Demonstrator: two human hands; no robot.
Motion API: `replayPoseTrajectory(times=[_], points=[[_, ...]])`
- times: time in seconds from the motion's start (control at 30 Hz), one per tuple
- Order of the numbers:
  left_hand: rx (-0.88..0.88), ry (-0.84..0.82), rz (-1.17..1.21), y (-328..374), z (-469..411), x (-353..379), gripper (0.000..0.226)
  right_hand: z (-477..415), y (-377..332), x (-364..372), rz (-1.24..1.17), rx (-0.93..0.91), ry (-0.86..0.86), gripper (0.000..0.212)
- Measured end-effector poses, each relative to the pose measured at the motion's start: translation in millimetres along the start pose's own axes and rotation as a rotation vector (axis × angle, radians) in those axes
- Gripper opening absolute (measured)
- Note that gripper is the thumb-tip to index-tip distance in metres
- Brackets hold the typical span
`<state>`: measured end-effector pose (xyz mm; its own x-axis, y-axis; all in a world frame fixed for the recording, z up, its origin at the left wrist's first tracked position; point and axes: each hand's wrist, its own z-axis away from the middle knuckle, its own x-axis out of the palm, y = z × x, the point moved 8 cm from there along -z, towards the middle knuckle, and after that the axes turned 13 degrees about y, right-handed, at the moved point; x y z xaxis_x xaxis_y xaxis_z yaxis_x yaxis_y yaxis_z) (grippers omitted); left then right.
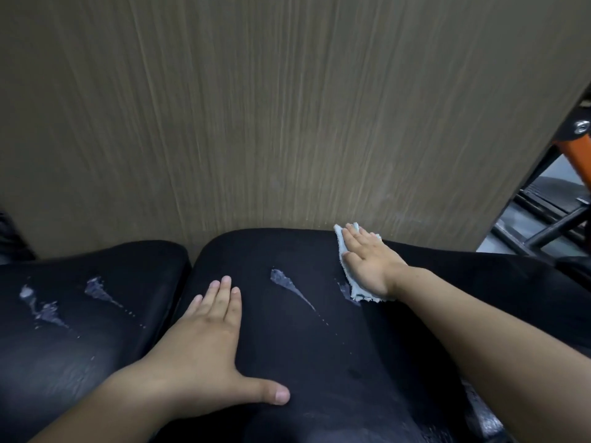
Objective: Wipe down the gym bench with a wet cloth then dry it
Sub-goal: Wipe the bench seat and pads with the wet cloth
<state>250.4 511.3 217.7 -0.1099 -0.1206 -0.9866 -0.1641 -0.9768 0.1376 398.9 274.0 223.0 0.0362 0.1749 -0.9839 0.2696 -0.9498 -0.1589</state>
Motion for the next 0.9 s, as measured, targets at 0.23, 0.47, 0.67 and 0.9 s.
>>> replayPoseTrajectory(times=[0.23, 0.47, 0.67, 0.9], points=[[0.006, 0.009, 0.004, 0, 2, -1, 0.155, 11, -61, 10, -0.045, -0.076, -0.018, 0.060], [0.007, 0.034, 0.026, 1, 2, -3, 0.155, 7, -109, 17, -0.006, -0.079, -0.012, 0.063], [0.011, 0.091, -0.011, -27, 1, -19, 0.148, -12, -152, 26, 0.025, -0.108, -0.002, 0.063], [-0.010, 0.137, 0.053, -70, 5, -33, 0.130, -36, -201, 36, 0.018, -0.164, 0.015, 0.064]])
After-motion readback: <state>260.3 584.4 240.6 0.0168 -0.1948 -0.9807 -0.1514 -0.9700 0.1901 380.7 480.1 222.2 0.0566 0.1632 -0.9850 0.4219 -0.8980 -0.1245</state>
